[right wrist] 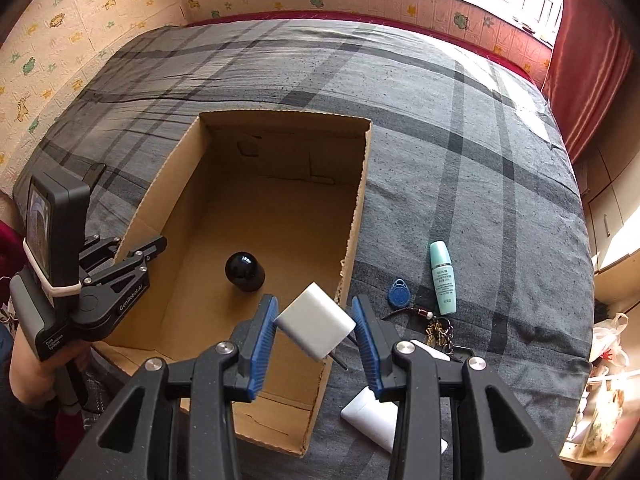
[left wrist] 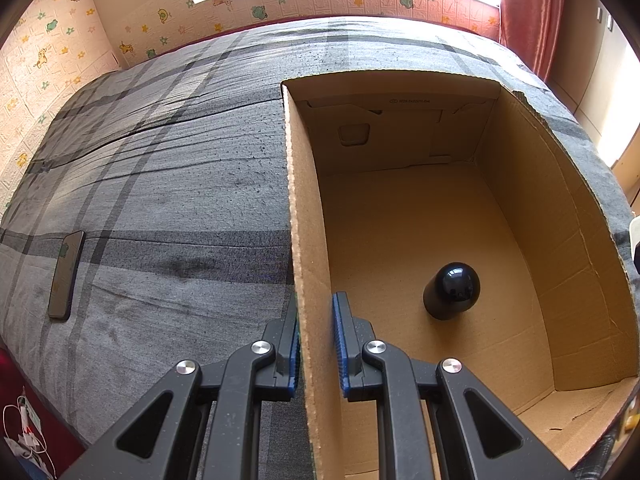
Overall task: Organize rigid objects
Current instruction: 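Lift the white charger and carry it over the box with the right tool, then lower the charger into the box beside the ball and open the right tool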
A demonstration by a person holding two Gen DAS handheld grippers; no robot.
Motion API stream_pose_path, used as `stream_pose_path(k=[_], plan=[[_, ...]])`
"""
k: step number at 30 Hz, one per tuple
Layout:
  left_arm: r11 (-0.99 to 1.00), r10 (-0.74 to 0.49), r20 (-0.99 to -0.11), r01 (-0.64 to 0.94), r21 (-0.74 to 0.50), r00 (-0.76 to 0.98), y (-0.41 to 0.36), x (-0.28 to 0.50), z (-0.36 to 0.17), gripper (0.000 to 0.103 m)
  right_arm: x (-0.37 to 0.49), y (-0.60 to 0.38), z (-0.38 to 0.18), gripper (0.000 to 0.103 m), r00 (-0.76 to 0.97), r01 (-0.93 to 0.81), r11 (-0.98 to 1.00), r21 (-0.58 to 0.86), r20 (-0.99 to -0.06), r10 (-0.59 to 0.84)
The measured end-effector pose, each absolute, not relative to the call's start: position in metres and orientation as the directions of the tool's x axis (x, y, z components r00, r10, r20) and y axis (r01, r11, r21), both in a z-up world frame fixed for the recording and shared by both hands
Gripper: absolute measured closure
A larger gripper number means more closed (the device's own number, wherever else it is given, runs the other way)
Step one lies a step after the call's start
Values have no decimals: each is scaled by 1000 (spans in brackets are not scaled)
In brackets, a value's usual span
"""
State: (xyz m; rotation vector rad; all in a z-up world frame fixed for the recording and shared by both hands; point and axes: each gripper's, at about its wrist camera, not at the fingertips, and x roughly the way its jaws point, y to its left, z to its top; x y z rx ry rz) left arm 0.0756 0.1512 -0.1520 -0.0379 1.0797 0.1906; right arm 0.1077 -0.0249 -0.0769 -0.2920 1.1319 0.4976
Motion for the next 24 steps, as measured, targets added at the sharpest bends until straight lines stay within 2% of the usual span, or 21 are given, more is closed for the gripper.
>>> stream_pose_path(k=[24], plan=[[983,137,-879,-173,63,456,152,76,-152,87,111,43,-156,62,153,-587,808,46,-974,167]])
